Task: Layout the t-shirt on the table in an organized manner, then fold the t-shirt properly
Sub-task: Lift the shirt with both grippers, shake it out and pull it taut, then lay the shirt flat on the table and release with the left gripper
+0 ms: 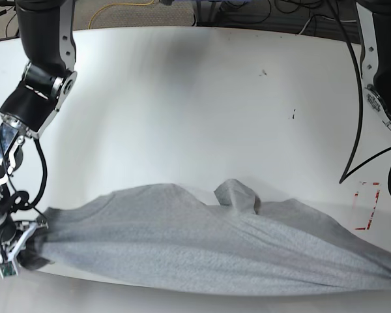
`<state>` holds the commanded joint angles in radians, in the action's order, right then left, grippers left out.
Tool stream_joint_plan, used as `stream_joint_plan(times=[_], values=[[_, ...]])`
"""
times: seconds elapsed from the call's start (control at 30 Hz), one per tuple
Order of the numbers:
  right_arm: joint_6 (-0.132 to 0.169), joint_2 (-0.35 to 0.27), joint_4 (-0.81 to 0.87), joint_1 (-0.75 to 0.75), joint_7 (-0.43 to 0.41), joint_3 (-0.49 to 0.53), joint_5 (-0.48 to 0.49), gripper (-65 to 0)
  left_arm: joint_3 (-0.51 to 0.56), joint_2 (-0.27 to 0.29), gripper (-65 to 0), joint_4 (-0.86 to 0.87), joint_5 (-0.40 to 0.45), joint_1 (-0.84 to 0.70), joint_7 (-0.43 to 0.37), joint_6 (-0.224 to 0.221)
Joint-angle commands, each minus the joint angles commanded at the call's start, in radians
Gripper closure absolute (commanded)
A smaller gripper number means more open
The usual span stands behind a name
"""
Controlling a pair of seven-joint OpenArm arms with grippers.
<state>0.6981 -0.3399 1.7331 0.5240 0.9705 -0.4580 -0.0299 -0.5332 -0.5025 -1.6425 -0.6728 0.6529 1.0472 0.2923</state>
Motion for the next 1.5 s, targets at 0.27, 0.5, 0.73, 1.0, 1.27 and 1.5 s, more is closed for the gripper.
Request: stream_joint_plan(times=[0.27, 0.5, 0.73, 1.0, 1.27, 1.5], values=[[0.000, 0.115, 0.077, -0.252, -0.005, -0.112, 0.006, -0.3, -0.081, -0.003, 0.0, -0.061, -0.081, -0.265, 0.005, 0.000], [0.000, 0.209, 0.121, -0.414, -0.008, -0.169, 0.006, -0.2, -0.155, -0.003, 0.0, -0.098, -0.146, -0.499, 0.005, 0.000], [0.000, 0.264, 0.146, -0.519, -0.008, -0.207, 0.006, -0.2, -0.209, -0.003, 0.0, -0.098, -0.207, -0.689, 0.005, 0.000], [0.000, 0.304, 0.157, -0.623, -0.008, -0.209, 0.005, -0.2, -0.216, -0.005, 0.0, -0.095, -0.201, -0.847, 0.005, 0.002], [0.000, 0.319, 0.152, -0.695, -0.008, -0.210, 0.006, -0.2, -0.216, -0.005, 0.0, -0.091, -0.190, -0.968, 0.005, 0.002], [0.000, 0.325, 0.150, -0.743, -0.046, -0.210, 0.005, -0.2, -0.216, -0.002, 0.0, -0.091, -0.121, -1.008, 0.005, 0.023]])
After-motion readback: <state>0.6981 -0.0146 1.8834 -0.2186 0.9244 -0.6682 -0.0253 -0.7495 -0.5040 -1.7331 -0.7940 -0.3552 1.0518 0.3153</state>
